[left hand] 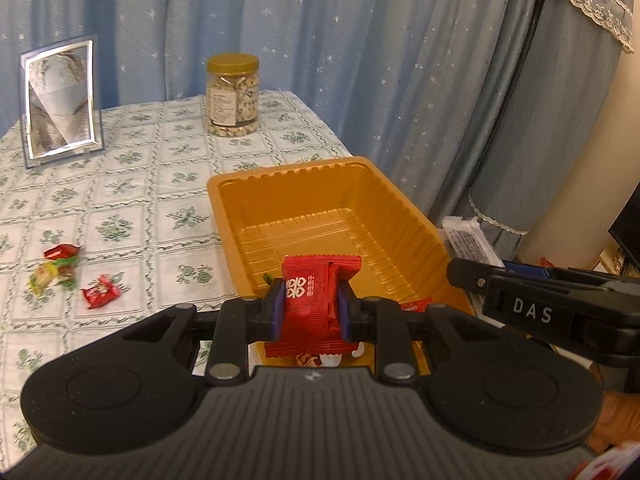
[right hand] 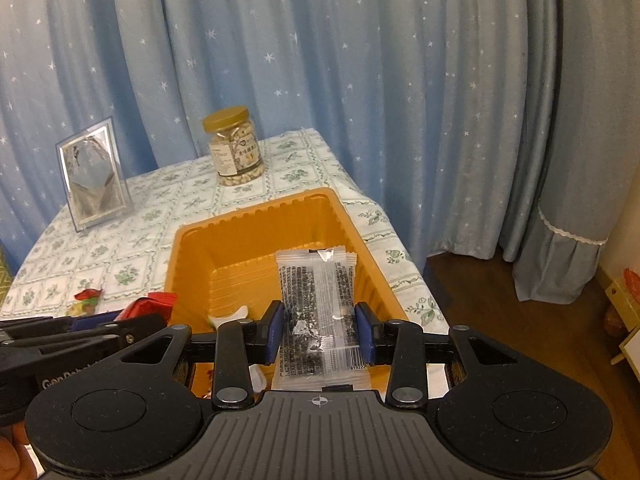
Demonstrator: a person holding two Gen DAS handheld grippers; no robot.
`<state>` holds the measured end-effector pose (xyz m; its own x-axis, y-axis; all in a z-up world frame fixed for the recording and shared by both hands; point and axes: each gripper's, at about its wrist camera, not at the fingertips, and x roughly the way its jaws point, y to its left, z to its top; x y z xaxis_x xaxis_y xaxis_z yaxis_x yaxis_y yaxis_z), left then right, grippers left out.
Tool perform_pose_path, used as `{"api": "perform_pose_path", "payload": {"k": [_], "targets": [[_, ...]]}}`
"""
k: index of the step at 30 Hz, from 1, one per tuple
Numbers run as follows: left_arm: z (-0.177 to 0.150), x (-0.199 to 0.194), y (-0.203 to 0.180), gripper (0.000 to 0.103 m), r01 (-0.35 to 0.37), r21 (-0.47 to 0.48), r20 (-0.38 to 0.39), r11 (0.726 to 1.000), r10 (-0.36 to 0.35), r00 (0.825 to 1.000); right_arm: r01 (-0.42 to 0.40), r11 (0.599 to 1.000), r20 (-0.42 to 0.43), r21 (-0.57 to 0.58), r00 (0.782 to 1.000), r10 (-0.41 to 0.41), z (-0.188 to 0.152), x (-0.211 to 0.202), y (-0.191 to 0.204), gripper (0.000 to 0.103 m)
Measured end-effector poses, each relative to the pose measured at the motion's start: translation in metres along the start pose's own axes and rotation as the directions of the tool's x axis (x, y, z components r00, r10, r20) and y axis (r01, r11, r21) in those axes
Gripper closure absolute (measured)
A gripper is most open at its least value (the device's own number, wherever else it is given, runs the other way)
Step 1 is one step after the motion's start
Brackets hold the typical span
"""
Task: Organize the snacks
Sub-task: 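Open the right tool to drop the clear packet while the left tool drops the red bar, then withdraw both open tools from the tray toward the remaining candies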
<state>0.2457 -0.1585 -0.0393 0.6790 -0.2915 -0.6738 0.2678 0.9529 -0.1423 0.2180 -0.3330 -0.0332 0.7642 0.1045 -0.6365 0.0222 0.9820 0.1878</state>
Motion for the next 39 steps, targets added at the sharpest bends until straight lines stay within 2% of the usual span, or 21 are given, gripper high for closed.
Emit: {"api": "perform_pose_path", "payload": {"k": [4, 6, 8, 17, 23, 25, 26, 27, 28, 29, 30, 39], "targets": [[0.004, 0.015, -0.001, 0.078, 0.022, 0.004, -0.002, 1.0, -0.022, 1.0, 0.011, 1.0, -0.009, 0.003, 1.0, -0.011, 0.001, 0.012, -0.003, 0.065], [0.006, 0.019, 0.001, 0.068, 0.029, 0.003, 0.007, 1.0, -0.029, 1.0, 0.013, 1.0, -0.015, 0.007, 1.0, -0.013, 0.001, 0.017, -0.005, 0.065], [0.007, 0.019, 0.007, 0.068, 0.028, -0.003, 0.016, 1.0, -0.028, 0.999, 0.015, 1.0, -0.019, 0.01, 1.0, -0.014, 0.001, 0.02, -0.008, 0.065], [-0.005, 0.0, 0.045, 0.068, -0.075, -0.086, 0.023, 0.993, 0.077, 0.997, -0.034, 0.999, -0.035, 0.018, 0.999, 0.035, 0.0, 0.026, -0.003, 0.065], [-0.012, -0.013, 0.059, 0.065, -0.094, -0.112, 0.025, 0.989, 0.097, 0.995, -0.068, 0.997, -0.032, 0.03, 0.997, 0.069, 0.002, 0.029, 0.007, 0.064], [-0.014, -0.017, 0.06, 0.062, -0.099, -0.112, 0.026, 0.989, 0.103, 0.994, -0.08, 0.996, -0.005, 0.046, 0.997, 0.081, 0.003, 0.028, 0.008, 0.064], [-0.014, -0.019, 0.061, 0.054, -0.103, -0.112, 0.024, 0.988, 0.106, 0.994, -0.091, 0.994, 0.008, 0.055, 0.996, 0.091, 0.003, 0.027, 0.007, 0.064], [-0.015, -0.021, 0.061, 0.048, -0.108, -0.113, 0.024, 0.988, 0.111, 0.994, -0.095, 0.993, 0.009, 0.062, 0.995, 0.095, 0.004, 0.027, 0.006, 0.062], [-0.017, -0.024, 0.061, 0.047, -0.112, -0.114, 0.025, 0.987, 0.116, 0.993, -0.095, 0.993, 0.006, 0.072, 0.996, 0.094, 0.005, 0.026, 0.005, 0.058], [-0.018, -0.027, 0.061, 0.047, -0.115, -0.112, 0.026, 0.987, 0.119, 0.993, -0.098, 0.992, 0.011, 0.084, 0.995, 0.098, 0.005, 0.025, 0.003, 0.047], [-0.019, -0.03, 0.062, 0.047, -0.118, -0.112, 0.026, 0.987, 0.122, 0.992, -0.1, 0.991, 0.019, 0.094, 0.995, 0.099, 0.005, 0.021, 0.0, 0.044], [-0.036, -0.074, 0.064, 0.041, -0.141, -0.141, 0.038, 0.98, 0.148, 0.988, -0.058, 0.994, 0.004, 0.088, 0.998, 0.058, -0.01, -0.024, 0.004, 0.043]]}}
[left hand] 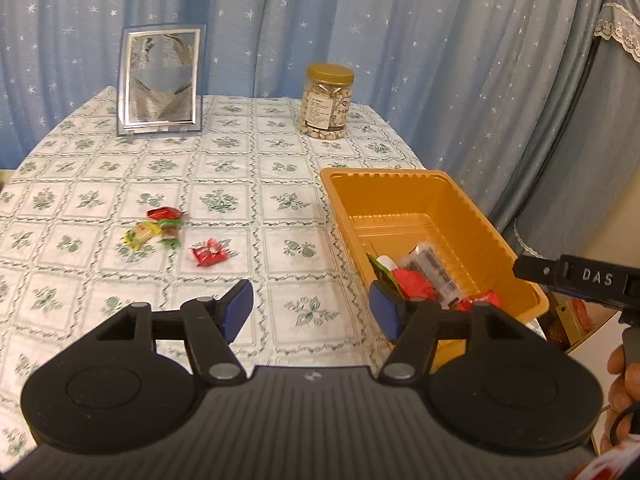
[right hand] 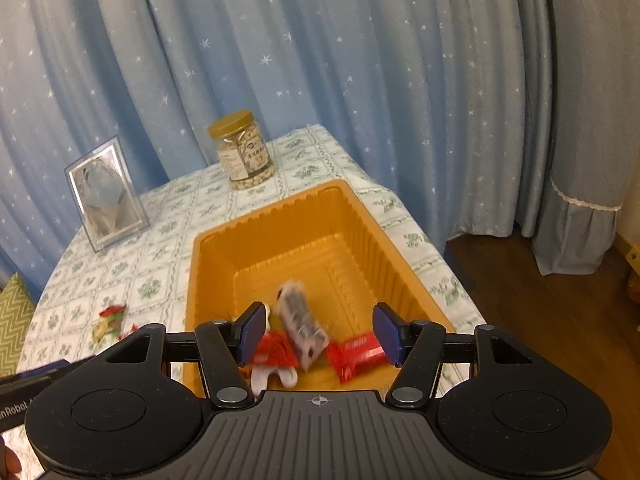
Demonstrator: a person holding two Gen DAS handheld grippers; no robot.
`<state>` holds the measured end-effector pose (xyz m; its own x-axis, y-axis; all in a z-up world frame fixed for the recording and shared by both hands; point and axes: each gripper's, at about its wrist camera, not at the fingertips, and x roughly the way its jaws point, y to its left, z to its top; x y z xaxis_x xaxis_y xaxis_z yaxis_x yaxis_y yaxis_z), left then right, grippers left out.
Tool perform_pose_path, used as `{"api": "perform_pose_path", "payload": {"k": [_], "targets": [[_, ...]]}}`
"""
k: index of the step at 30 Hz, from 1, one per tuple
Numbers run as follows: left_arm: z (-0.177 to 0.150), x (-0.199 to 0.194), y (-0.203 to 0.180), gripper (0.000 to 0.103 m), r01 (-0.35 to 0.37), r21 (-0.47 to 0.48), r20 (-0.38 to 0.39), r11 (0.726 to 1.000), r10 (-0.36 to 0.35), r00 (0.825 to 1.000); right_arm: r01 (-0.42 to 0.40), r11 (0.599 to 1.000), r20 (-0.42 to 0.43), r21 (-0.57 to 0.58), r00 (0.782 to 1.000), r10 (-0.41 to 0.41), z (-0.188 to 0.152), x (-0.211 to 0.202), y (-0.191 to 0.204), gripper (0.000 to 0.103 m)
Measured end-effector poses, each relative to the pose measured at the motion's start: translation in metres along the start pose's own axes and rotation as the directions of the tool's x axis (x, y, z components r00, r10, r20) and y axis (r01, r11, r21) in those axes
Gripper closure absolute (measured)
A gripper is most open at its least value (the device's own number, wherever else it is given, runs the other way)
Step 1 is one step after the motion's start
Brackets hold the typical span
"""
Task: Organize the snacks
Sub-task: 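Withdraw both open tools from the tray toward the remaining candies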
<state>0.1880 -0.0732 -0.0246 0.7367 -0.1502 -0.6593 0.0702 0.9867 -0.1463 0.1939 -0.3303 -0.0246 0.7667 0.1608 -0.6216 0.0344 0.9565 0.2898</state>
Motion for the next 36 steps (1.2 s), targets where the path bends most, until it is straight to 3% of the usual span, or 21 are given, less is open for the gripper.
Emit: {"api": "perform_pose_path", "payload": {"k": [9, 18, 36], "targets": [[-0.011, -0.059, 0.005, 0.028, -0.011, 0.009, 0.053, 1.0, 0.01, 0.999, 0.027, 0.999, -0.002, -0.043, 1.0, -0.027, -0.025, -0.052, 0.027, 0.039], [-0.018, -0.111, 0.011, 0.025, -0.046, 0.031, 0.108, 0.998, 0.043, 0.993, 0.017, 0.997, 0.013, -0.082, 1.0, -0.016, -0.044, -0.086, 0.051, 0.035], [-0.026, -0.147, 0.037, 0.022, -0.082, 0.013, 0.143, 0.997, 0.079, 0.987, -0.03, 0.989, 0.03, -0.147, 0.999, 0.035, -0.056, -0.105, 0.09, 0.034]]}}
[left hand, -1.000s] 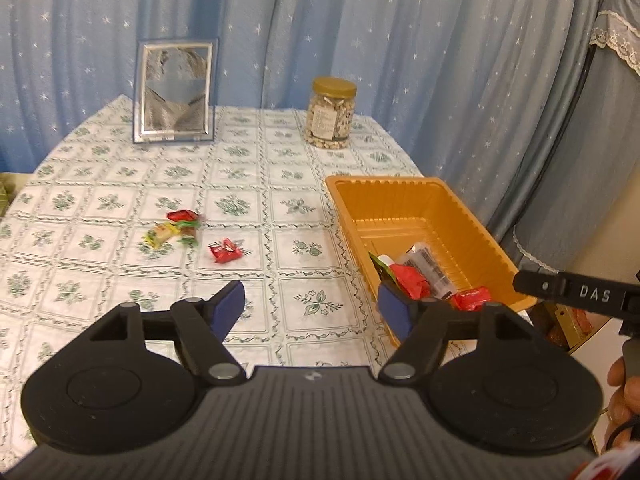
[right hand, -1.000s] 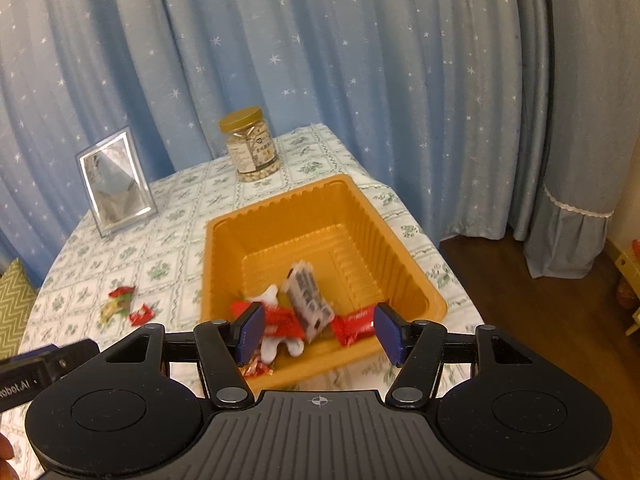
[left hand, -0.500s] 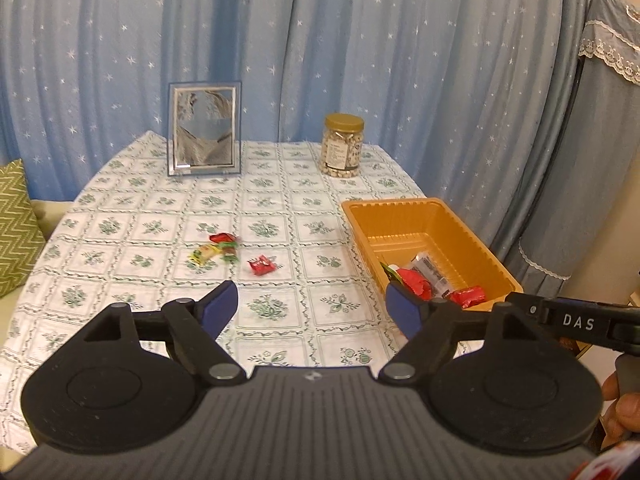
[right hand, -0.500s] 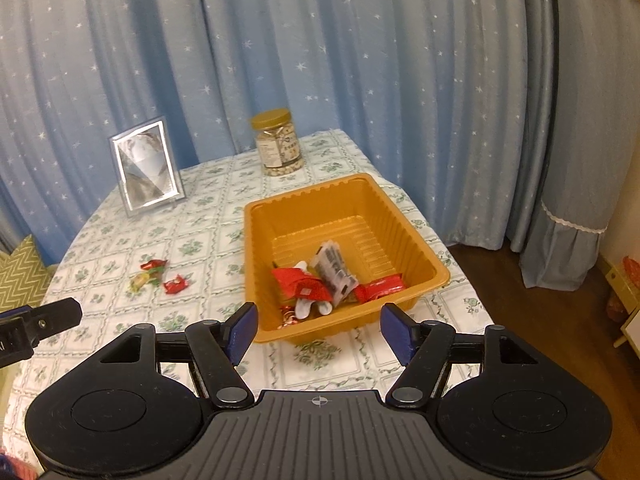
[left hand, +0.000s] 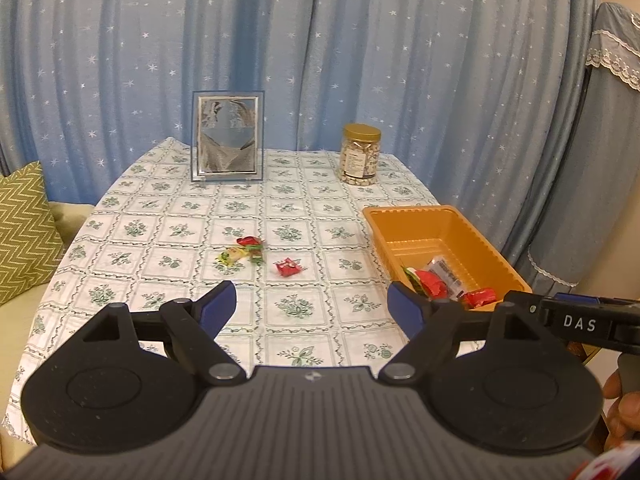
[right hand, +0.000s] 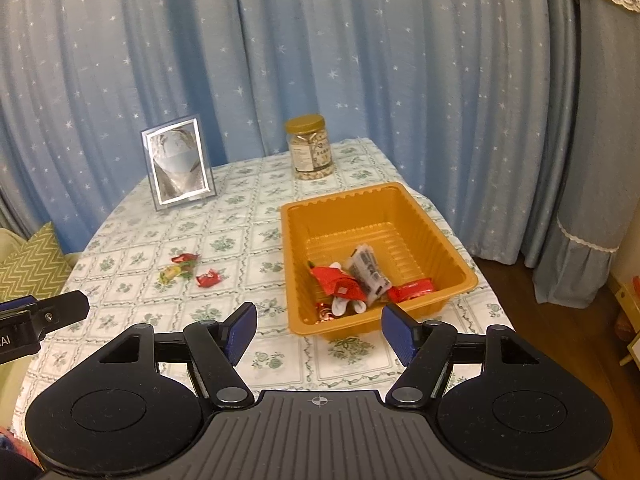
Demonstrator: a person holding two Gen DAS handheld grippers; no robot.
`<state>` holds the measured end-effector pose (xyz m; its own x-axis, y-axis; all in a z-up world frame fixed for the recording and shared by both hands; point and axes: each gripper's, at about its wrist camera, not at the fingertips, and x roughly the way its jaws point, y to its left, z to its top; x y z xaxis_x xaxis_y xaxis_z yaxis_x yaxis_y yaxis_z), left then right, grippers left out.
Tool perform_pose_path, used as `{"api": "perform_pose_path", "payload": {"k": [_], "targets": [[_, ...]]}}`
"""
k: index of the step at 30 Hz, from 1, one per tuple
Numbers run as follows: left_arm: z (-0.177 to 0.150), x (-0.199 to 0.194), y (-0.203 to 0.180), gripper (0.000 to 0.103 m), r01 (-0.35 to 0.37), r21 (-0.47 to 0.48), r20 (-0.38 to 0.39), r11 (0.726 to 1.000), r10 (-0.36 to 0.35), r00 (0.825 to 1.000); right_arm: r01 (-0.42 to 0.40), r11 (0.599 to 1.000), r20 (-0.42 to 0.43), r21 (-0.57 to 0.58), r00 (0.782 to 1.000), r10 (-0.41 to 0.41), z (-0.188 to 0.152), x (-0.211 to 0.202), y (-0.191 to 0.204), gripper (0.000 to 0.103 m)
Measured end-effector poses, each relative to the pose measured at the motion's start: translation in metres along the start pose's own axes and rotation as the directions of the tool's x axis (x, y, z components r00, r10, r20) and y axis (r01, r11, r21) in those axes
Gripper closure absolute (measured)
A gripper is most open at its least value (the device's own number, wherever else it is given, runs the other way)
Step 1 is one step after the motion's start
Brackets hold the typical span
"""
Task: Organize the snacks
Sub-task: 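Withdraw both open tools from the tray toward the remaining candies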
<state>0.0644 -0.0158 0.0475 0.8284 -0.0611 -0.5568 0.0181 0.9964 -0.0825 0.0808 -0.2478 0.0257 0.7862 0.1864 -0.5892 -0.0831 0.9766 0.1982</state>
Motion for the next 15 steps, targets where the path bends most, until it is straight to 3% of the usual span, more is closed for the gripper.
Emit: {"api": "perform_pose_path", "payload": {"k": [15], "targets": [[-0.004, 0.001, 0.036, 0.021, -0.068, -0.031, -0.004, 0.997, 0.068, 0.998, -0.055, 0.998, 0.0, -0.024, 0.998, 0.055, -0.004, 0.008, 0.021, 0.034]]}}
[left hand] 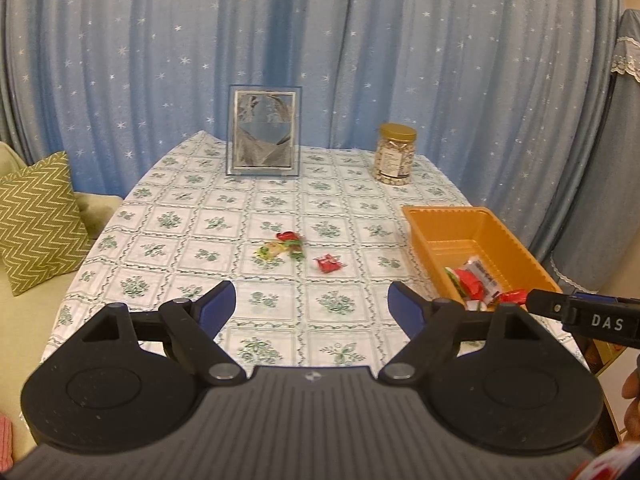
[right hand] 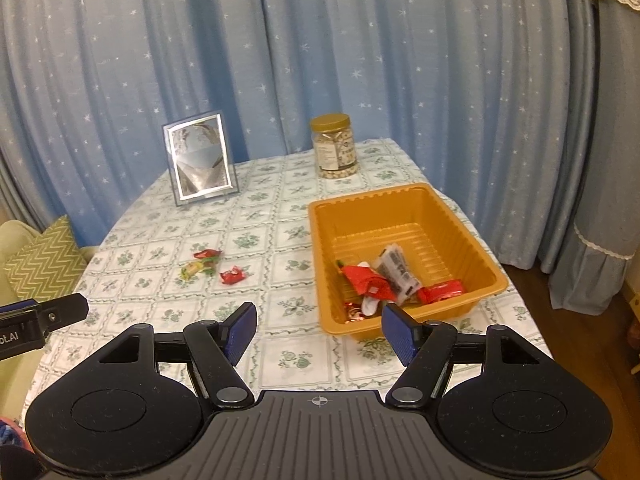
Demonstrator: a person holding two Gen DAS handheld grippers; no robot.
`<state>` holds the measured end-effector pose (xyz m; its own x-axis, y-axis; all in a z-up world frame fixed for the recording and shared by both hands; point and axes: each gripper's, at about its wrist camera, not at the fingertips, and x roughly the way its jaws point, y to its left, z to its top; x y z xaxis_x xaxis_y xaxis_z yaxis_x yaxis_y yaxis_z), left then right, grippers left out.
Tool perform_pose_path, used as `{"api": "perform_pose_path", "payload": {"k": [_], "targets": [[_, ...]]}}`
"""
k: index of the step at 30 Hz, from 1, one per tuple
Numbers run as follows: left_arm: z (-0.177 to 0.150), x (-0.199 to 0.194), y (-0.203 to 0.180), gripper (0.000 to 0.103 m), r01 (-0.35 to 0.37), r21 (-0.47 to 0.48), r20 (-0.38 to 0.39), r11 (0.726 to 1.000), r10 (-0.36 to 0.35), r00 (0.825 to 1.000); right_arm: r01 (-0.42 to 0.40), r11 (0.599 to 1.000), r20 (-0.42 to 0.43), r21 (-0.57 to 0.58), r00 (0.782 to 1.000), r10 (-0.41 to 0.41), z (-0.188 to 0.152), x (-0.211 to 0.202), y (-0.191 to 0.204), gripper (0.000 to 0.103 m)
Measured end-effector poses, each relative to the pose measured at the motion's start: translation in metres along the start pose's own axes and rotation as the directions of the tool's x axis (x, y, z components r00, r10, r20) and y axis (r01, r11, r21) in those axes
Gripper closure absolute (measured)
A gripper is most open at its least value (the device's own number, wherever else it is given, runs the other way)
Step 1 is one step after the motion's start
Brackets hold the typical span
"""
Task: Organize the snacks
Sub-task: 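Withdraw both open tools from the tray toward the remaining candies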
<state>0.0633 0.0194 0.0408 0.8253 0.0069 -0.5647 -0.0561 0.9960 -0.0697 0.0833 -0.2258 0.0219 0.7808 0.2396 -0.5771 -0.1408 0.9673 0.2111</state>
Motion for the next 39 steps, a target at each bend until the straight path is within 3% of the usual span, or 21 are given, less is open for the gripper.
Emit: {"api": "perform_pose_path", "payload": {"k": [18, 39], "targets": [[0.0, 0.018, 0.039, 0.019, -0.062, -0.041, -0.015, 0.997, 0.061, 0.998, -0.076, 0.996, -0.023, -0.053, 0.997, 0.075, -0.001, 0.03, 0.038, 0.034], [-0.001, 0.083, 0.066, 0.018, -0.088, 0.043, -0.064, 0.995, 0.09, 0.994, -0.149, 0.98, -0.083, -0.133, 0.987, 0.139, 0.001, 0.106, 0.077, 0.034]]}}
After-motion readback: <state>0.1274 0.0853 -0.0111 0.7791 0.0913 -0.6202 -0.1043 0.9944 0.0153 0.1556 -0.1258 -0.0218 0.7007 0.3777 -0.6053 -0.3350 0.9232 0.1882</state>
